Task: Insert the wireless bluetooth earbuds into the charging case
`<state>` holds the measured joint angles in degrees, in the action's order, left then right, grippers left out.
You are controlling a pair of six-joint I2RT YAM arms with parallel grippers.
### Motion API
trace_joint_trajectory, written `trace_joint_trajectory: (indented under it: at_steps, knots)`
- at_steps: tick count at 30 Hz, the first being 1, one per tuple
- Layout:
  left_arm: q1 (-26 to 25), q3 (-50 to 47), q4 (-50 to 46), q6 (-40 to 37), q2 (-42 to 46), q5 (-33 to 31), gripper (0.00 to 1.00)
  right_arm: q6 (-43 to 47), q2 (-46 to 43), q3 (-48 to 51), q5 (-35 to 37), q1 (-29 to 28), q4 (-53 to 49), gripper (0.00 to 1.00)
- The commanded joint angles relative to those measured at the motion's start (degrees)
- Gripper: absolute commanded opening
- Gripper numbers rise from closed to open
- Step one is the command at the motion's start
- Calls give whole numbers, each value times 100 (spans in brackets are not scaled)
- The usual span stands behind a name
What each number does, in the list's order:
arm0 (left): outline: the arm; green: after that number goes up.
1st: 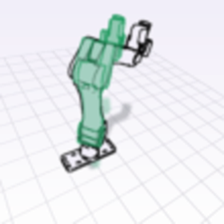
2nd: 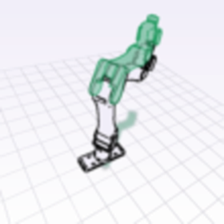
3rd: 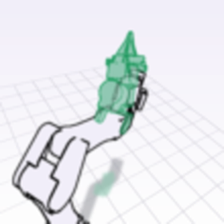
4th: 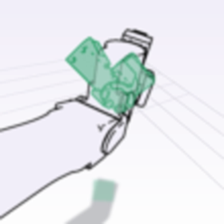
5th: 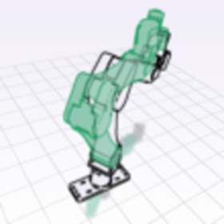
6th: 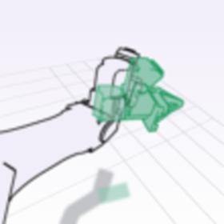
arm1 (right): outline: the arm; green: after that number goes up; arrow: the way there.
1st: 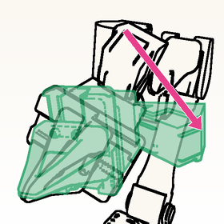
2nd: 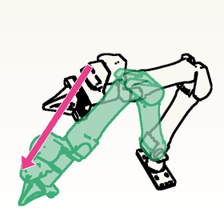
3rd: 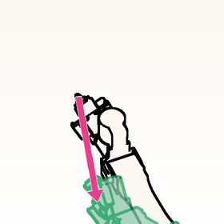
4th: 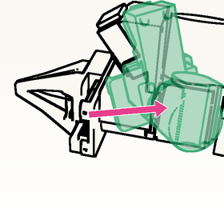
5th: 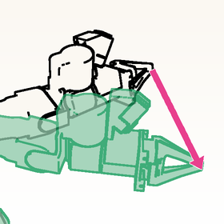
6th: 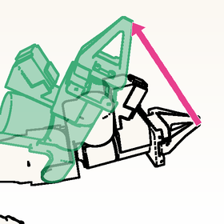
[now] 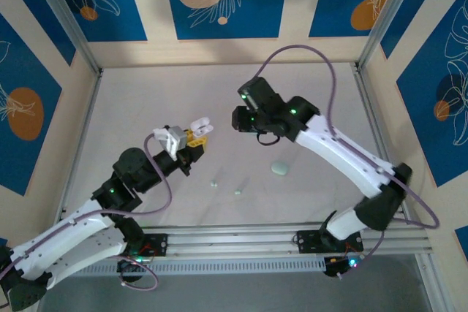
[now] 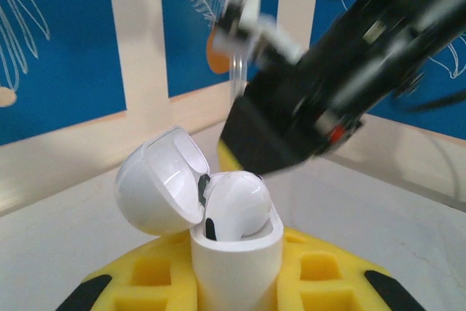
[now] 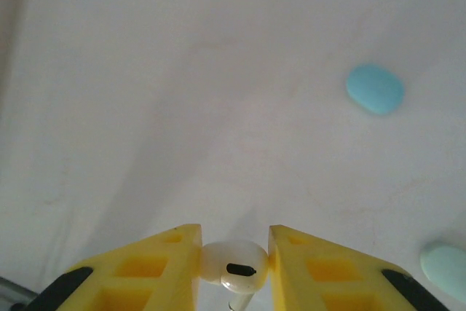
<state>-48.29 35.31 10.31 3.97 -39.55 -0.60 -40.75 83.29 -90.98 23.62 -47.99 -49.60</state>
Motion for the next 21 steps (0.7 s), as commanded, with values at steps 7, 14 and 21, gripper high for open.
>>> trace_joint_trajectory:
  at_steps: [7, 14, 21]
  knots:
    - [-23, 121, 786, 305, -417, 446, 19, 799, -603, -79, 530, -778, 979, 30]
    - [-22, 168, 810, 347, -492, 491, 19, 961, -581, 8, 383, -1032, 1444, 30]
    - [-28, 164, 906, 441, -497, 478, 19, 1068, -576, 142, 409, -1096, 1569, 30]
